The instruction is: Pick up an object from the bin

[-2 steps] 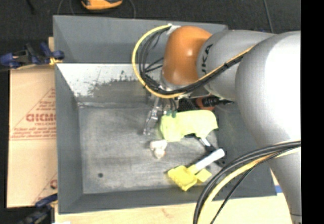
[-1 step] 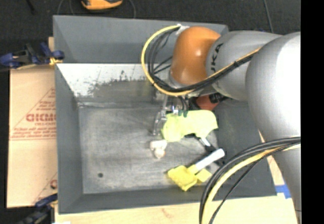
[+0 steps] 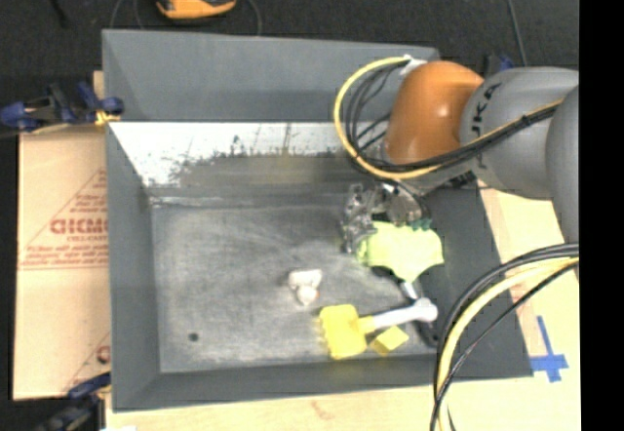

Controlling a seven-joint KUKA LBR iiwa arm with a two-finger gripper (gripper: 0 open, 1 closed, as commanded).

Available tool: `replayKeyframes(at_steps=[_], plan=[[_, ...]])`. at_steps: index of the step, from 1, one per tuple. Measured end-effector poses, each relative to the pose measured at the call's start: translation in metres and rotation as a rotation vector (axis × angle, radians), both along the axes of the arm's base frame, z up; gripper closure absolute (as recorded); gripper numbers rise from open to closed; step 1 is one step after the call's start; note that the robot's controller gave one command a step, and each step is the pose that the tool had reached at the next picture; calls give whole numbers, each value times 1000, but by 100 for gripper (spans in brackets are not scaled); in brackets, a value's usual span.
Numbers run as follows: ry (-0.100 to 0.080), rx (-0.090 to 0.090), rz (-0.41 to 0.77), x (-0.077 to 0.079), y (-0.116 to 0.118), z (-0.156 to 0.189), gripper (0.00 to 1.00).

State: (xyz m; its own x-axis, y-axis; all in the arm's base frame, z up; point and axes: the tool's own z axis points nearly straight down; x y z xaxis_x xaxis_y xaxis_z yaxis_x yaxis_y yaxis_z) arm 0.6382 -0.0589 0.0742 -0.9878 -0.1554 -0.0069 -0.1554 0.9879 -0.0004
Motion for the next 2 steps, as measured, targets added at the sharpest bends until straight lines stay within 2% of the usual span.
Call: replayKeyframes(at_steps=[2], plan=[[1,1,-1,-1,0,3,100]])
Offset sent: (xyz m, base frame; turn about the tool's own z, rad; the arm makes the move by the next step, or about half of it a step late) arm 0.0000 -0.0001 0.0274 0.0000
